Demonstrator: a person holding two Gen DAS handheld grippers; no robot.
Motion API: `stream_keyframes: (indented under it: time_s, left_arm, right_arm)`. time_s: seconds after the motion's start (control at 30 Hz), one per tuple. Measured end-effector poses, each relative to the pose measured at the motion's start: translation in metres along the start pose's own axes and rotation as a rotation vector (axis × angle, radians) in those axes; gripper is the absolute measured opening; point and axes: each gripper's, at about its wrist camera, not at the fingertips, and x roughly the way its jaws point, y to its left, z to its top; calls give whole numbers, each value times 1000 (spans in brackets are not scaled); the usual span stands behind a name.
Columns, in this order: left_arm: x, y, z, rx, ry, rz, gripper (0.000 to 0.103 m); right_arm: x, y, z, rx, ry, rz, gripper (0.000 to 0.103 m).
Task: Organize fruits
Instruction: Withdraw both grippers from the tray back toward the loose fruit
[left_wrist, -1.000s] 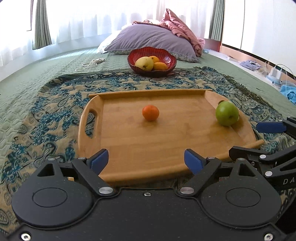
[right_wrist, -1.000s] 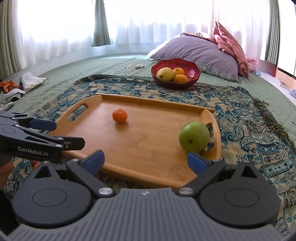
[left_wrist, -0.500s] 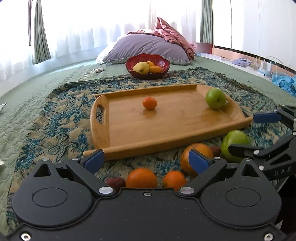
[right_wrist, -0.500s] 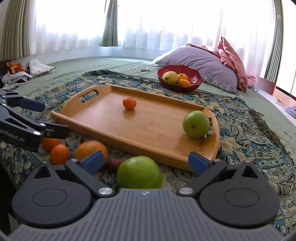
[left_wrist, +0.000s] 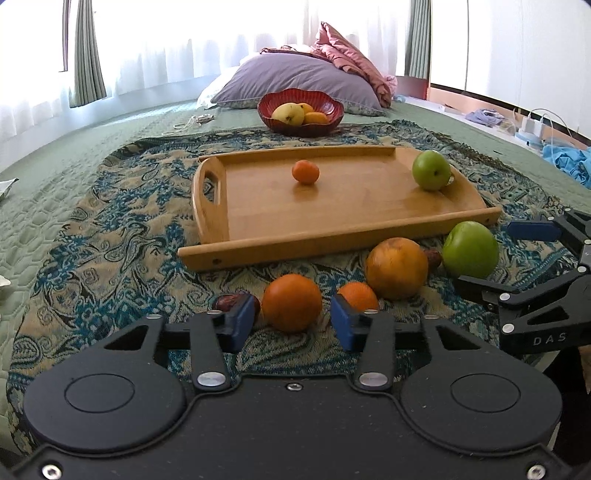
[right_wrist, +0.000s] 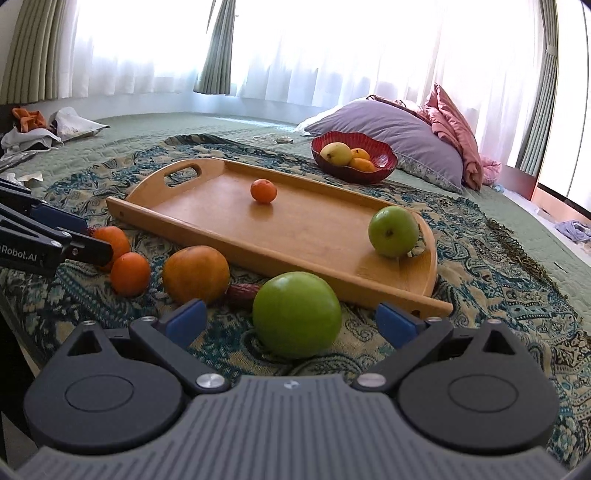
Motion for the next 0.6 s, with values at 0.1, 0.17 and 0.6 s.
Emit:
stream_keyframes:
  time_s: [0.1, 0.17, 0.6]
  left_arm:
    - [5, 1, -1, -12, 6, -4, 41]
    - [8, 1, -1, -28, 12, -10, 40]
    - [32, 13, 0, -96, 30, -11, 39]
  right_arm:
    - [1, 2, -2, 11, 4, 4, 102]
    - [2, 2, -2, 16, 10, 10, 102]
    - [10, -6, 1, -9, 65, 51, 75]
